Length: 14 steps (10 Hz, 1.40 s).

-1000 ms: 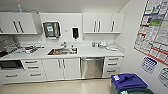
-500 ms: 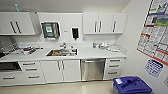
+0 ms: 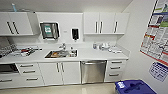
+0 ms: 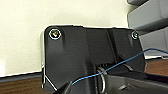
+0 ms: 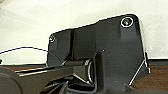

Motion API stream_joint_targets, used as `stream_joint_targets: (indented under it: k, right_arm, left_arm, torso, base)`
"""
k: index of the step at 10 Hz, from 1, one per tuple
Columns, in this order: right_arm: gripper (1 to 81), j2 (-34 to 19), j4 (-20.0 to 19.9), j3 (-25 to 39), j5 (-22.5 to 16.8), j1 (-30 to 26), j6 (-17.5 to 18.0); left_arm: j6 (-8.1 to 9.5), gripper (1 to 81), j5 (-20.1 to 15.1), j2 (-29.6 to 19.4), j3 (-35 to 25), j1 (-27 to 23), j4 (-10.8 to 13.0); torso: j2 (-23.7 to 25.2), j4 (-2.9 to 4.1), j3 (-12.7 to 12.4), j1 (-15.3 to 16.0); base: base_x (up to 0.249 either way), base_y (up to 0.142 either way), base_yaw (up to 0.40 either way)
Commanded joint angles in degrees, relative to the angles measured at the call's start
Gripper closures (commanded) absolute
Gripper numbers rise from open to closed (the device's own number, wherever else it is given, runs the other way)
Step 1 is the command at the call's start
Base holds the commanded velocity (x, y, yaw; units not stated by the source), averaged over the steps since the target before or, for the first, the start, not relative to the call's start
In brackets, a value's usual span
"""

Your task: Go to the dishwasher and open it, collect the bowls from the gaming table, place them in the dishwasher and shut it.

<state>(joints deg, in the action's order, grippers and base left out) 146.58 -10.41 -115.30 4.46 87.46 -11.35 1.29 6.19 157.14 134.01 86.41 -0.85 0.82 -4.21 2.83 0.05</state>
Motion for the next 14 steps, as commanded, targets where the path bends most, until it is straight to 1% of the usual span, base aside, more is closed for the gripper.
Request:
stream_joint_targets:
  k: [1, 14]
  right_arm:
    - [1.0, -1.7, 0.1, 1.0, -3.5, -2.6, -0.2]
    - [1.0, -1.7, 0.3, 0.9, -3.5, -2.8, -0.2]
  left_arm:
    - [-0.06, 1.0, -2.8, -1.1, -0.3, -2.5, 0.2]
    - [-0.06, 1.0, -2.8, -1.1, -0.3, -2.5, 0.2]
  torso:
    - [0.0, 0.0, 0.0, 0.0]
    - [0.0, 0.0, 0.0, 0.0]
  base:
    - [0.149, 0.0, 0.0]
    - [0.15, 0.0, 0.0]
